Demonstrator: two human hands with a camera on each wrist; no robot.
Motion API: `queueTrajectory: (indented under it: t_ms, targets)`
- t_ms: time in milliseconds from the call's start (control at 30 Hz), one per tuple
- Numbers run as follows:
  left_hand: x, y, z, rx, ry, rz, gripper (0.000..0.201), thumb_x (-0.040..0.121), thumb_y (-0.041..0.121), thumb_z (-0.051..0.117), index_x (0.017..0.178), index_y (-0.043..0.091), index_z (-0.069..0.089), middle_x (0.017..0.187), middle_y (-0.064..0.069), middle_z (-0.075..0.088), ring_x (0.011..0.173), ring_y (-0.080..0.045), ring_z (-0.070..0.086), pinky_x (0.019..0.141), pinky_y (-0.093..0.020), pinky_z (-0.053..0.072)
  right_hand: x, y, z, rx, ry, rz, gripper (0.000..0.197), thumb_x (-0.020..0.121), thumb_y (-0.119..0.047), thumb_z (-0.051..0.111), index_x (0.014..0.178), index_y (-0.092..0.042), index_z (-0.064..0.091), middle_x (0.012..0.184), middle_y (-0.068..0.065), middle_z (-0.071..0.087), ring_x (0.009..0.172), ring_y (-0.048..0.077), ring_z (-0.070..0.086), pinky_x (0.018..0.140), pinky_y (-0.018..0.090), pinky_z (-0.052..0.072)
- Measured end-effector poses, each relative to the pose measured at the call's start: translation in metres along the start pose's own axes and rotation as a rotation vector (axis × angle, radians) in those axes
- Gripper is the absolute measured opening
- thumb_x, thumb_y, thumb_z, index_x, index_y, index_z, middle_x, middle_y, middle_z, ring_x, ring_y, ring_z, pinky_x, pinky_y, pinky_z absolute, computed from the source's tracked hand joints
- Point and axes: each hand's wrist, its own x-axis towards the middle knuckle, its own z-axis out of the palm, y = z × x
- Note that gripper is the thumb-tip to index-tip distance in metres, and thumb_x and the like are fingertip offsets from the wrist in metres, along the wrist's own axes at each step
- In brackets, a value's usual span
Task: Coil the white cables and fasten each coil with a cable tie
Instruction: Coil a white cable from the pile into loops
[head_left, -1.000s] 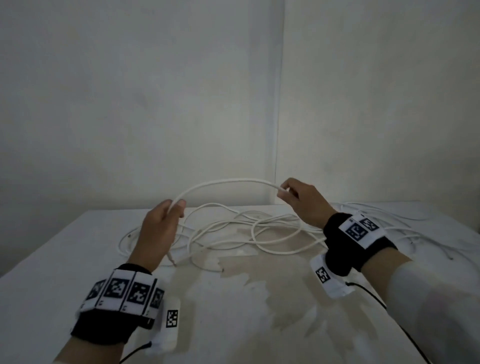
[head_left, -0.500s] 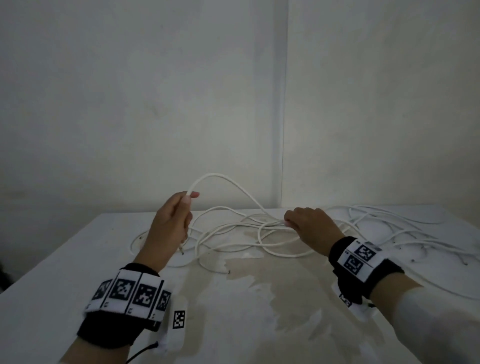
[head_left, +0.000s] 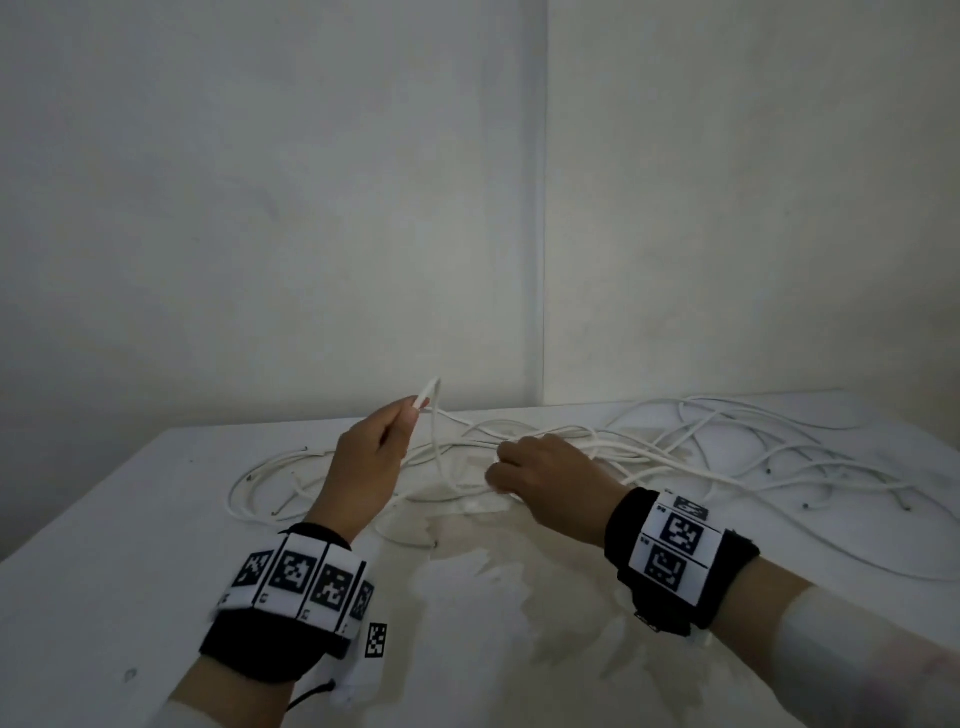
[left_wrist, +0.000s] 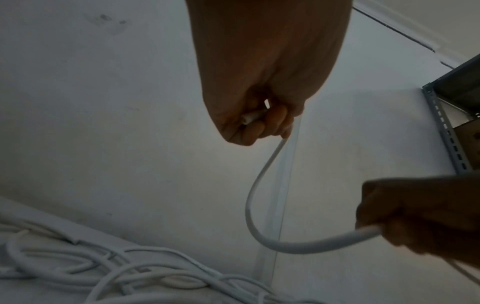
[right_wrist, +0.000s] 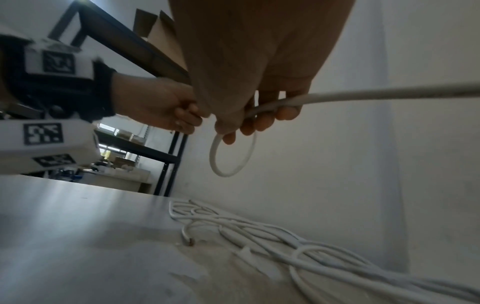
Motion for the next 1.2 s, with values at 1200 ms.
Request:
queueTrajectory:
  t_ms: [1200]
  targets:
    - [0.001,0.028,-0.006,-0.34,-0.193,-0.101,0.026,0.096,0.02,0.042,0.087,0.014,0.067,0.048,0.011,0.045,0.045,0.003,0.039,0.048,-0.007,0.032,0.026,0.012,-0.058,1.1,-0.035,0.551,0.029,0.1,-0.02,0.037,0.092,-0.013,0.064,0.073,-0.003,0.065,0.049,0.009,0.032,0.05,0.017,0.027]
